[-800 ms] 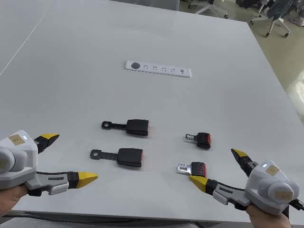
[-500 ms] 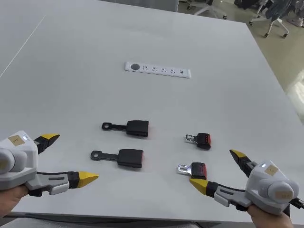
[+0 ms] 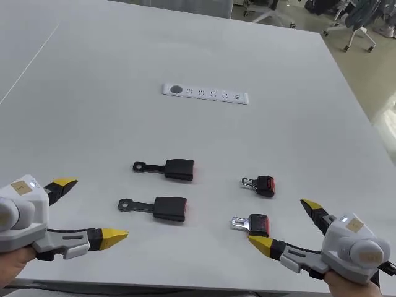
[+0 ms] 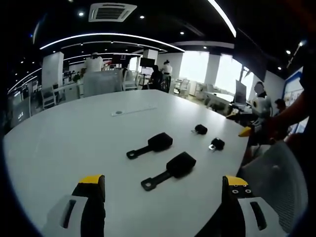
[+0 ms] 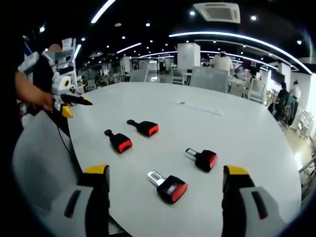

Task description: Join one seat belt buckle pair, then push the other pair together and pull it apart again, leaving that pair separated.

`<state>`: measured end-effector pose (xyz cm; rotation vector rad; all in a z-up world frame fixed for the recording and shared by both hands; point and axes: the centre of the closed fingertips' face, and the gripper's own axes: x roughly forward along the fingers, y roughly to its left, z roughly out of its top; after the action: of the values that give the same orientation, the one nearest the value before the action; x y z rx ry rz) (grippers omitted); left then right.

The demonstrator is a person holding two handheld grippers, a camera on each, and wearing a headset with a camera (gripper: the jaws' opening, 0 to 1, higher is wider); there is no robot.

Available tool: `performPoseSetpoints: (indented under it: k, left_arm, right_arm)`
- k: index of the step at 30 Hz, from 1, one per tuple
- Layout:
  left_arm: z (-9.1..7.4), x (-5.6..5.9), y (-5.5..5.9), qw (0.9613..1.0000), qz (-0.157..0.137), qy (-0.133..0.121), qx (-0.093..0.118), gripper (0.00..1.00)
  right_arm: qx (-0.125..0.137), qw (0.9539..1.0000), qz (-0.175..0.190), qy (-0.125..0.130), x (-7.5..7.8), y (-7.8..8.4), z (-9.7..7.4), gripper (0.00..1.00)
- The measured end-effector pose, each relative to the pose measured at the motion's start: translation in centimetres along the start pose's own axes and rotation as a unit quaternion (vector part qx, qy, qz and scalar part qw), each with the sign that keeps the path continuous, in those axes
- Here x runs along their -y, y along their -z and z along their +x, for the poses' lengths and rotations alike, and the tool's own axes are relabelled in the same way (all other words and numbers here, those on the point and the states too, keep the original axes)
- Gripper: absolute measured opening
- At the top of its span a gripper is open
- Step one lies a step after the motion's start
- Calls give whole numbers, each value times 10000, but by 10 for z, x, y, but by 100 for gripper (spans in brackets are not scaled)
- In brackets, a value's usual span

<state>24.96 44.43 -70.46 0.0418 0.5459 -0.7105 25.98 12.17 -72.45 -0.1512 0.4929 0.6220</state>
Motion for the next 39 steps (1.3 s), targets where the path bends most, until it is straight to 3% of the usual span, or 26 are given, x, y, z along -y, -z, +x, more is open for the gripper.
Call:
performPoseSetpoints:
  k: [39]
  left_arm:
    - [6, -1, -2, 10000, 25, 63, -18, 100]
  right_arm:
    - [-120, 9999, -6, -48, -1, 8, 2, 96]
